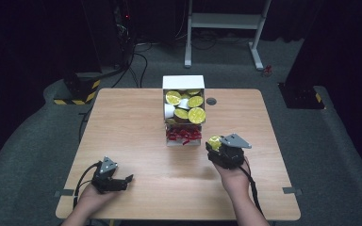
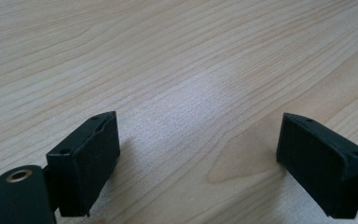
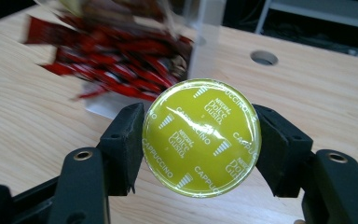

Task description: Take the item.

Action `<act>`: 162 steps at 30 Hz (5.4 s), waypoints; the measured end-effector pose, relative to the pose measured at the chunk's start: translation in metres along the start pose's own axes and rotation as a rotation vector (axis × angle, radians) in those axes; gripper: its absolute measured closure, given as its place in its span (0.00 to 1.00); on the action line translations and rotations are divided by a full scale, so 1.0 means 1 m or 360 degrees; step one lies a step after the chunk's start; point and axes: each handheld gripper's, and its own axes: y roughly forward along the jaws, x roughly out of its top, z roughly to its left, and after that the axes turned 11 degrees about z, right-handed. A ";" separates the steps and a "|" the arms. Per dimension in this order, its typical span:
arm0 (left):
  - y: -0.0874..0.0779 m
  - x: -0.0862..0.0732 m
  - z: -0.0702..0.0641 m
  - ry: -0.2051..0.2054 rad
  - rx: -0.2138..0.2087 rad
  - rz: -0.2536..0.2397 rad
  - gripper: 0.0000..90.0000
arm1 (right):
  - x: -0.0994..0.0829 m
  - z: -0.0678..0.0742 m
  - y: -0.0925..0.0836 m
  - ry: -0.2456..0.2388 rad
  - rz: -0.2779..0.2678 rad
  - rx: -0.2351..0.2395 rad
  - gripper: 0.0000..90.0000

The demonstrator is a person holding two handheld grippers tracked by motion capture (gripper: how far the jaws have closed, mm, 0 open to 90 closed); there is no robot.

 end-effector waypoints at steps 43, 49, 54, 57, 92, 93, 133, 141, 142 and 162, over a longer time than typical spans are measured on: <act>0.000 0.000 0.000 0.0000 -0.0004 -0.0001 0.15 | -0.014 -0.053 0.066 0.0211 0.0219 -0.0120 0.43; 0.000 -0.001 0.000 -0.0006 -0.0008 0.0001 0.15 | -0.015 -0.053 0.076 0.0219 0.0248 -0.0112 0.43; 0.000 -0.001 0.000 -0.0005 -0.0009 0.0001 0.15 | -0.015 -0.056 0.083 0.0243 0.0259 -0.0105 0.43; 0.000 -0.001 0.000 -0.0006 -0.0009 0.0000 0.15 | -0.016 -0.055 0.086 0.0267 0.0283 -0.0098 0.43; 0.000 -0.001 0.000 -0.0004 -0.0010 0.0000 0.15 | -0.014 -0.050 0.087 0.0274 0.0258 -0.0074 0.29; 0.000 -0.001 0.000 -0.0004 -0.0009 0.0001 0.15 | -0.014 -0.050 0.086 0.0279 0.0256 -0.0073 0.29; 0.000 0.000 -0.001 0.0000 -0.0007 0.0001 0.15 | -0.042 -0.036 0.014 0.0190 0.0151 0.0037 0.12; 0.000 0.000 0.000 0.0006 -0.0003 0.0001 0.15 | -0.060 -0.042 0.001 0.0206 0.0160 0.0030 0.10; 0.000 0.000 0.000 0.0005 -0.0003 0.0001 0.15 | -0.062 -0.042 0.000 0.0213 0.0168 0.0023 0.10; 0.000 0.000 -0.001 -0.0011 -0.0001 -0.0012 0.16 | -0.118 -0.048 -0.001 0.0136 0.0387 -0.0082 0.10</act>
